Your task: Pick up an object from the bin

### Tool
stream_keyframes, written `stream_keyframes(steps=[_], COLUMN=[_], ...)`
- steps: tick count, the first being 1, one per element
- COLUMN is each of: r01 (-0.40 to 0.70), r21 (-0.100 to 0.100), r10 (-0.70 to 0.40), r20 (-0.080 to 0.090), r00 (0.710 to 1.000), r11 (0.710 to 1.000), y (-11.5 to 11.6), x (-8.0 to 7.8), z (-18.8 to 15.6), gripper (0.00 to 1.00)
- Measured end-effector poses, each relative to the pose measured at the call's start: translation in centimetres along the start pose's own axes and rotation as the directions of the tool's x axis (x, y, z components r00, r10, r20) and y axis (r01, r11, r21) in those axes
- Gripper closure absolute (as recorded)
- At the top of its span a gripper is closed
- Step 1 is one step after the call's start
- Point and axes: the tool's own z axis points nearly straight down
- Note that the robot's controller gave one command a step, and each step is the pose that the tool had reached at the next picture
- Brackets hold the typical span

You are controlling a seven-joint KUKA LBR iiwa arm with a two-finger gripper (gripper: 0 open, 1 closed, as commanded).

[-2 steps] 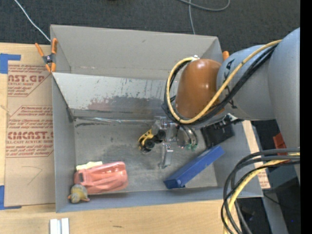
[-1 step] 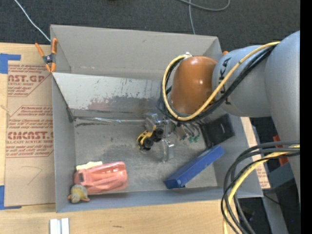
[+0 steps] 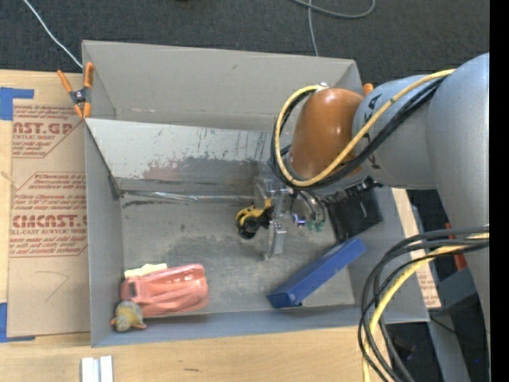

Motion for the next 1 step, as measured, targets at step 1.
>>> stream_keyframes(steps=[1], r01=[0.203], r21=[0.005], r10=[-0.203], r20=[0.009], r00=[0.979], r11=[0.979], y=[2.27], x=[-0.31], z=[-0.07], gripper=[0.0])
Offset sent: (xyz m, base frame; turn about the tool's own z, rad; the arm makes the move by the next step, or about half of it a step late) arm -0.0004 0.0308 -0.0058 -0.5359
